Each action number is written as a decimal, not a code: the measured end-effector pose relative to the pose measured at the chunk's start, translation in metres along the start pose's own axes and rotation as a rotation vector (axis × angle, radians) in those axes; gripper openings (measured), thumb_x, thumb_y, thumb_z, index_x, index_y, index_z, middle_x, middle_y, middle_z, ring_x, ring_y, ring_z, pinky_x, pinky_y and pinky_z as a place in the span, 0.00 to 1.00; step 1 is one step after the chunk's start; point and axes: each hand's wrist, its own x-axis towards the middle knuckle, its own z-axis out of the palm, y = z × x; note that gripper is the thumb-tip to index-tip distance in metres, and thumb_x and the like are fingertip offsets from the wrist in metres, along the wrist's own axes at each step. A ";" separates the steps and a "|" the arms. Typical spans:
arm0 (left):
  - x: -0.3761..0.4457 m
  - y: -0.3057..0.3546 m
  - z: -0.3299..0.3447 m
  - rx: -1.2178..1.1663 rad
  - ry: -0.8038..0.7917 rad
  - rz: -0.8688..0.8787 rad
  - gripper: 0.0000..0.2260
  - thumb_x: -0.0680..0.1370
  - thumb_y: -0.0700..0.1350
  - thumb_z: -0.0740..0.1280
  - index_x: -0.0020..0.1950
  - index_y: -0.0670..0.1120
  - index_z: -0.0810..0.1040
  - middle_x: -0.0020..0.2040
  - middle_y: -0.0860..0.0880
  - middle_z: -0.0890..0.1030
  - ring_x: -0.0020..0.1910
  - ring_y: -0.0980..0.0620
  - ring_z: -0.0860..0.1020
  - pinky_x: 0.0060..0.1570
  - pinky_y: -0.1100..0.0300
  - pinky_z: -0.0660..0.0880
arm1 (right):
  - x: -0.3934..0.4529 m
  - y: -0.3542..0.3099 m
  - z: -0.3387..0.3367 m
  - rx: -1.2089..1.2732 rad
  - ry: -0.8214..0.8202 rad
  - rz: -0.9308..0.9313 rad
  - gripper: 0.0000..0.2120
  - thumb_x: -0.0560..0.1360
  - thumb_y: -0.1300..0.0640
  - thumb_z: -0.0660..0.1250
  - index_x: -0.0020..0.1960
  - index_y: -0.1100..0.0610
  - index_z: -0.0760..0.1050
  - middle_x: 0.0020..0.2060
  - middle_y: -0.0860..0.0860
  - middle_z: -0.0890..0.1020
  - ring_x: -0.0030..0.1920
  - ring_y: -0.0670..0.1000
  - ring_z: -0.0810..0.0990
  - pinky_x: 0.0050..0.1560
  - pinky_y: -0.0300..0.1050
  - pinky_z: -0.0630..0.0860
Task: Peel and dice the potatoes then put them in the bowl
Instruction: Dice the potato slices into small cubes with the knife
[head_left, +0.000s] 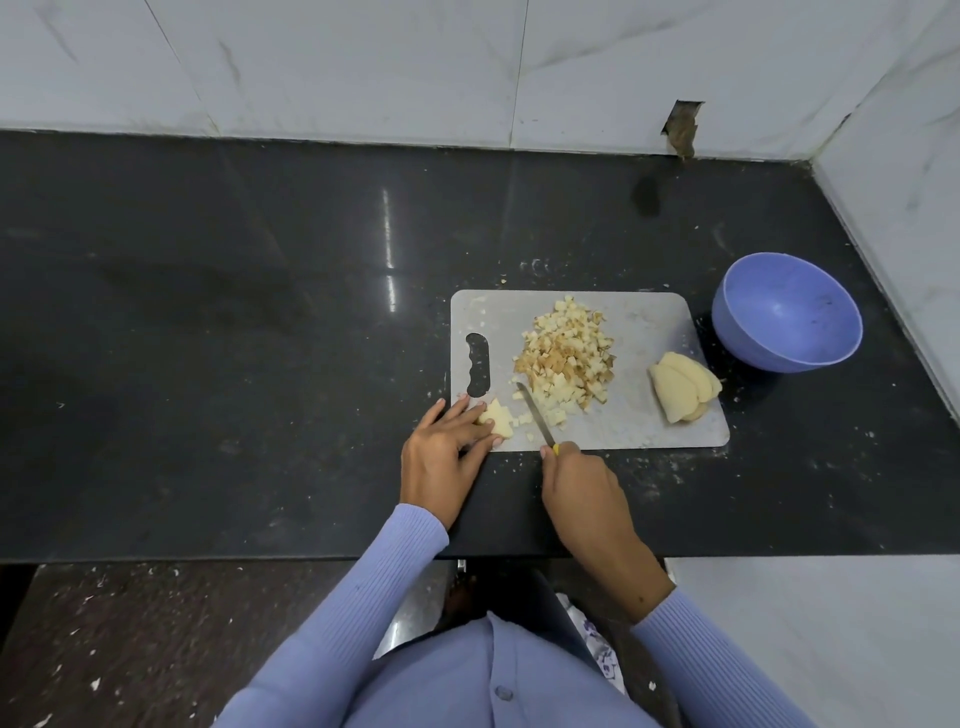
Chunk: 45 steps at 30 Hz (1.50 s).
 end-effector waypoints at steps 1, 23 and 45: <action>0.000 0.000 0.000 -0.011 -0.003 -0.005 0.08 0.68 0.40 0.77 0.47 0.42 0.85 0.53 0.45 0.83 0.60 0.51 0.78 0.67 0.59 0.65 | -0.001 0.002 -0.001 -0.003 0.006 -0.008 0.19 0.83 0.49 0.47 0.55 0.60 0.71 0.47 0.57 0.80 0.47 0.57 0.78 0.39 0.45 0.64; 0.002 -0.005 -0.002 0.000 -0.012 0.042 0.07 0.69 0.39 0.77 0.46 0.43 0.85 0.53 0.46 0.83 0.60 0.50 0.78 0.67 0.59 0.65 | -0.021 0.001 0.010 0.022 -0.033 0.002 0.15 0.83 0.49 0.47 0.48 0.57 0.66 0.45 0.55 0.80 0.46 0.57 0.79 0.39 0.45 0.65; 0.006 -0.001 -0.002 0.101 -0.024 0.104 0.05 0.68 0.37 0.77 0.42 0.42 0.85 0.50 0.44 0.84 0.58 0.47 0.79 0.66 0.54 0.67 | -0.004 -0.026 0.008 0.035 -0.108 -0.003 0.18 0.83 0.50 0.48 0.57 0.61 0.70 0.52 0.58 0.78 0.53 0.59 0.77 0.44 0.47 0.66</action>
